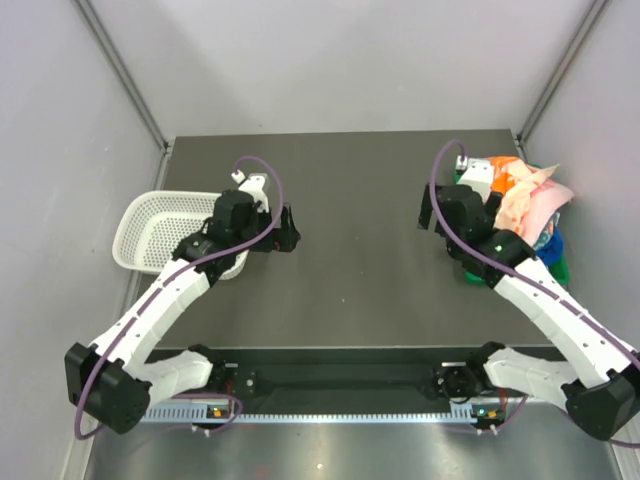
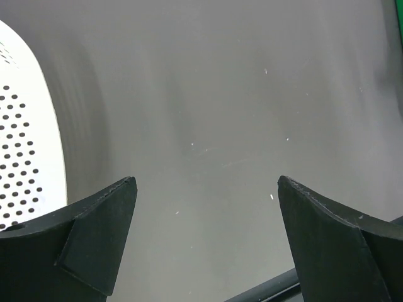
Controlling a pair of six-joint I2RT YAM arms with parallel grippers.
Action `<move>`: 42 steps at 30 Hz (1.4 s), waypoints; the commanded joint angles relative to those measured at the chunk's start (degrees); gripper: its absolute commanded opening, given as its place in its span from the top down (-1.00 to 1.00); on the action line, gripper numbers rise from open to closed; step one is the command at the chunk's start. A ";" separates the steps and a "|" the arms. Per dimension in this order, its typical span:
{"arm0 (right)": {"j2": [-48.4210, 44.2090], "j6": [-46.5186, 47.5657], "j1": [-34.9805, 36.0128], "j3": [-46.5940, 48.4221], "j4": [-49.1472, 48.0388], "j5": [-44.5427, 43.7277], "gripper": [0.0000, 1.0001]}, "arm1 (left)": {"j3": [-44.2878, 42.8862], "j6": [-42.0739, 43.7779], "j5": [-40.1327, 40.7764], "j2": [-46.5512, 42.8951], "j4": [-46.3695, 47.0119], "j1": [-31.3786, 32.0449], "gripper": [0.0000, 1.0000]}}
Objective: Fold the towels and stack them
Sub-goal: Grab crumpled towel
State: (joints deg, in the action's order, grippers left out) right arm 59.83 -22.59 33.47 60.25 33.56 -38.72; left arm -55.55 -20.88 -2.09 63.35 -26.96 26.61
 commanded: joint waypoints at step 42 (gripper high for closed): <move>12.16 2.90 -33.03 -0.22 -7.73 8.91 0.99 | -1.14 -0.21 -0.81 -2.71 2.79 -0.07 -0.98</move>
State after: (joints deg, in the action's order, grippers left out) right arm 75.68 -20.08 1.04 58.78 26.26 -32.53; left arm -55.55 -20.95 -2.74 61.98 -26.96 26.61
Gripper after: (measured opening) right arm 0.020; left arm 0.987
